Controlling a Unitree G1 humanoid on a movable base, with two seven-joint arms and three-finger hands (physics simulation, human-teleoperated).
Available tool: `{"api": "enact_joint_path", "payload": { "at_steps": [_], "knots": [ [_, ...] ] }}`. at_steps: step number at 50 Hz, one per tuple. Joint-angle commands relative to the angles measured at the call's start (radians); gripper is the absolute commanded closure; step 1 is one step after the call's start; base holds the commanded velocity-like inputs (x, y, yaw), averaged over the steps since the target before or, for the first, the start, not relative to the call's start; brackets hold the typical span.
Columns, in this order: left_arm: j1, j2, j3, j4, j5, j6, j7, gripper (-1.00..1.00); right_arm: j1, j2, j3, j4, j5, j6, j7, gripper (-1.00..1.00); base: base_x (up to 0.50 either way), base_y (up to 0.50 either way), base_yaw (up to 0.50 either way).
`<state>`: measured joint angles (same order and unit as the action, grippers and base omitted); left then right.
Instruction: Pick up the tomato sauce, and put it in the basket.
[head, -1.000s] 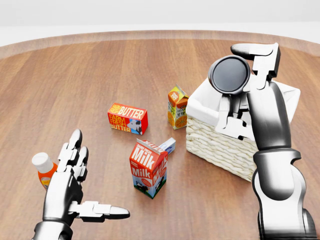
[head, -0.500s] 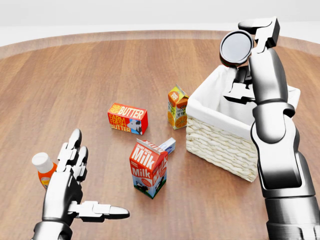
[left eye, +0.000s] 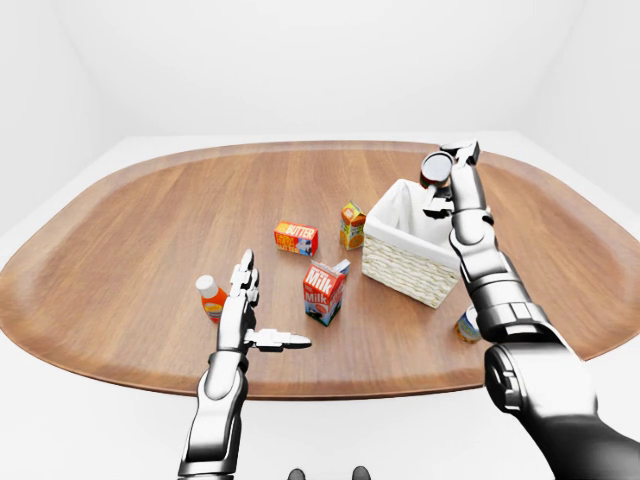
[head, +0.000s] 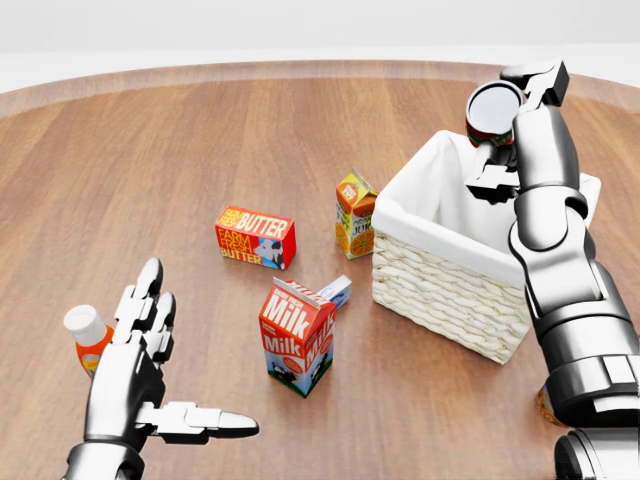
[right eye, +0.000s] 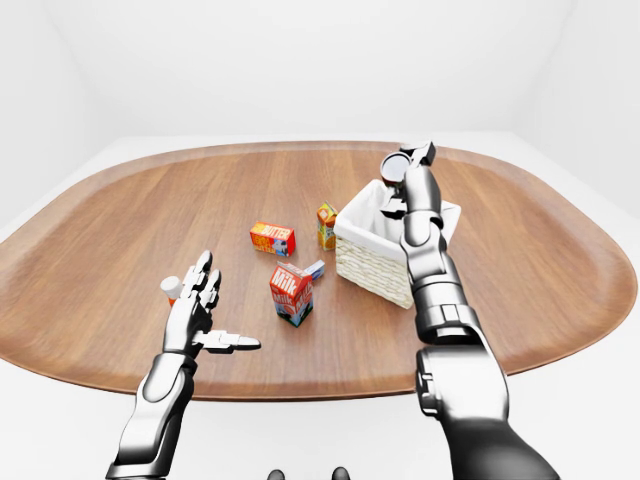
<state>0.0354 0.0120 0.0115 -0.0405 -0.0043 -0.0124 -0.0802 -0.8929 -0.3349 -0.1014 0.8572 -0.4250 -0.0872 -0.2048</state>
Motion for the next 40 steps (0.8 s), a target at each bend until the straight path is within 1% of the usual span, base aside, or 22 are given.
{"api": "enact_joint_path", "payload": {
  "at_steps": [1,2,3,4,5,7,9,10,11,12,14,17,19,23,25,28,29,31,34,38,39,40],
  "knots": [
    [0.004,0.000,0.000,-0.010,-0.001,0.006,-0.001,-1.00,-0.115,-0.039,-0.002,0.333,0.026,0.000,-0.068,1.00,0.00,0.00,0.00],
    [0.003,0.000,0.000,-0.007,-0.001,0.005,-0.001,-1.00,-0.119,-0.041,-0.001,0.341,0.025,0.000,-0.071,1.00,0.00,0.00,0.00],
    [0.004,0.000,0.000,-0.013,-0.001,0.009,-0.001,-1.00,-0.122,-0.044,-0.001,0.351,0.026,0.000,-0.073,1.00,0.00,0.00,0.00],
    [0.004,0.000,0.000,-0.010,-0.001,0.006,-0.001,-1.00,-0.126,-0.046,-0.004,0.357,0.029,0.000,-0.069,1.00,0.00,0.00,0.00],
    [0.006,0.000,-0.001,-0.015,-0.001,0.010,-0.001,-1.00,-0.127,-0.048,-0.004,0.361,0.030,0.000,-0.070,1.00,0.00,0.00,0.00],
    [0.006,0.000,-0.001,-0.011,0.000,0.006,-0.002,-1.00,-0.128,-0.049,-0.003,0.372,0.030,0.000,-0.072,1.00,0.00,0.00,0.00],
    [0.006,0.001,0.001,-0.016,-0.001,0.009,-0.002,-1.00,-0.131,-0.050,-0.004,0.379,0.031,0.000,-0.070,1.00,0.00,0.00,0.00],
    [0.005,0.000,0.001,-0.011,-0.001,0.005,-0.002,-1.00,-0.132,-0.051,-0.004,0.383,0.031,0.000,-0.069,1.00,0.00,0.00,0.00],
    [0.005,0.000,0.001,-0.014,-0.002,0.009,-0.002,-1.00,-0.134,-0.051,-0.004,0.385,0.031,0.000,-0.068,1.00,0.00,0.00,0.00],
    [0.004,0.000,0.001,-0.006,-0.001,0.003,-0.002,-1.00,-0.138,-0.052,-0.005,0.390,0.032,0.000,-0.064,1.00,0.00,0.00,0.00],
    [0.003,0.000,0.001,-0.009,-0.001,0.006,-0.001,-1.00,-0.145,-0.052,-0.005,0.396,0.031,0.000,-0.059,1.00,0.00,0.00,0.00],
    [0.004,0.000,0.000,-0.008,0.000,0.004,-0.001,-1.00,-0.150,-0.052,-0.004,0.400,0.029,0.000,-0.056,1.00,0.00,0.00,0.00],
    [0.004,0.000,0.000,-0.004,0.000,0.001,-0.001,-1.00,-0.155,-0.052,-0.007,0.407,0.030,0.000,-0.048,1.00,0.00,0.00,0.00],
    [0.000,0.000,0.002,-0.007,-0.002,0.008,-0.001,-1.00,-0.162,-0.054,-0.010,0.421,0.029,0.000,-0.036,1.00,0.00,0.00,0.00],
    [-0.001,0.001,0.003,-0.003,-0.003,0.004,-0.001,-1.00,-0.166,-0.055,-0.010,0.423,0.027,0.000,-0.030,1.00,0.00,0.00,0.00],
    [0.000,0.001,0.003,-0.007,-0.003,0.007,-0.001,-1.00,-0.174,-0.055,-0.016,0.427,0.033,0.000,-0.010,1.00,0.00,0.00,0.00],
    [-0.003,0.001,0.004,0.001,-0.003,0.003,0.000,-1.00,-0.175,-0.053,-0.022,0.430,0.043,0.000,0.009,1.00,0.00,0.00,0.00],
    [-0.002,0.001,0.003,-0.006,-0.003,0.009,0.000,-1.00,-0.171,-0.053,-0.018,0.435,0.039,0.000,0.004,1.00,0.00,0.00,0.00],
    [0.001,0.001,0.003,-0.010,-0.003,0.010,0.000,-1.00,-0.163,-0.048,-0.018,0.440,0.037,0.000,0.013,1.00,0.00,0.00,0.00],
    [-0.001,0.001,0.004,-0.002,-0.003,0.005,-0.001,-1.00,-0.150,-0.039,-0.022,0.453,0.038,0.000,0.017,1.00,0.00,0.00,0.00],
    [-0.002,0.001,0.005,0.005,-0.003,0.000,-0.001,-1.00,-0.149,-0.037,-0.024,0.454,0.039,0.000,0.020,1.00,0.00,0.00,0.00],
    [-0.001,0.001,0.004,-0.002,-0.003,0.006,0.000,-1.00,-0.143,-0.033,-0.024,0.457,0.038,0.000,0.020,1.00,0.00,0.00,0.00]
  ]
}}
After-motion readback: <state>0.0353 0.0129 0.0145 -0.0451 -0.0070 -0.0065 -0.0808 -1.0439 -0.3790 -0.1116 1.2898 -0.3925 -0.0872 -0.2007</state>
